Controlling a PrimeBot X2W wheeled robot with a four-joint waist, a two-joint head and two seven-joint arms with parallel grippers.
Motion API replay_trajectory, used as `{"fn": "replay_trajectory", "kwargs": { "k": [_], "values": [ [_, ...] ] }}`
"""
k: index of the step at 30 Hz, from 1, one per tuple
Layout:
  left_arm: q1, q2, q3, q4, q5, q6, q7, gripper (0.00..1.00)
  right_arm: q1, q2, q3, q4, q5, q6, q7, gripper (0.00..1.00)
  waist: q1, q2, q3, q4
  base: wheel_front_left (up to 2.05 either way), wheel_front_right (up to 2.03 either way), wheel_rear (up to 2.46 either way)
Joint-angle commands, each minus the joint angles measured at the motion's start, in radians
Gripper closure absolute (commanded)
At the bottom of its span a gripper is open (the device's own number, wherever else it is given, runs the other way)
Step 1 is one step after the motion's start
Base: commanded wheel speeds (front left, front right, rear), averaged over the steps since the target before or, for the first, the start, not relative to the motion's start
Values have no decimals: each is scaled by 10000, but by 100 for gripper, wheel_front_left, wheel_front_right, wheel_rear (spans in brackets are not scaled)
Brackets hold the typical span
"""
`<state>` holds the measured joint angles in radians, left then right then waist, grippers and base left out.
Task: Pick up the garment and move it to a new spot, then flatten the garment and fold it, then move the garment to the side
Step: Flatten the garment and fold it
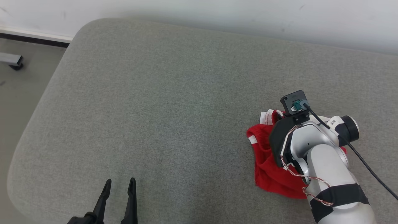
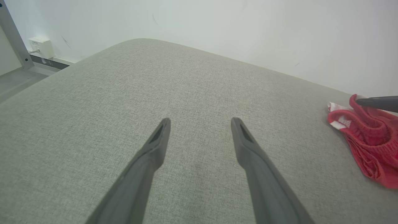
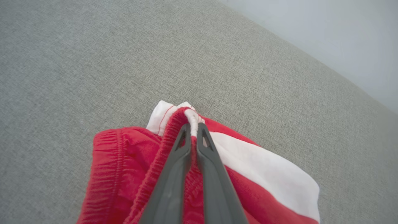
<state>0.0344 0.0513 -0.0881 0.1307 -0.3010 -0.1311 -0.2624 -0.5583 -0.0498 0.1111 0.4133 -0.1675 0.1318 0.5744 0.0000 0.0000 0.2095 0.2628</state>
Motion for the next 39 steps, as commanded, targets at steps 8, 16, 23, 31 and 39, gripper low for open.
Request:
{"fn": "replay_trajectory", "kwargs": {
  "k": [8,16,23,31,39],
  "values": [
    [-196,-18,-33,115,-107,13,-27,0,-74,-12,243,496,365,-25,-303,100,0,0,130,230,0,0,0],
    [-12,-19,33,128,6,13,-27,0,237,-12,392,511,904,-25,-791,0,0,0,-115,76,0,0,0],
    [184,-17,152,151,200,13,-27,0,487,-12,762,-34,2775,-25,-1715,0,0,0,-570,-251,0,0,0],
    [513,63,242,128,370,13,-27,0,1049,-17,610,-881,3449,-25,-3483,0,0,0,-1255,-769,0,0,0],
    [981,50,460,59,443,12,-27,0,3463,-12,-754,-2144,2710,-25,-5176,0,0,0,-1786,-1347,0,0,0]
  ]
}}
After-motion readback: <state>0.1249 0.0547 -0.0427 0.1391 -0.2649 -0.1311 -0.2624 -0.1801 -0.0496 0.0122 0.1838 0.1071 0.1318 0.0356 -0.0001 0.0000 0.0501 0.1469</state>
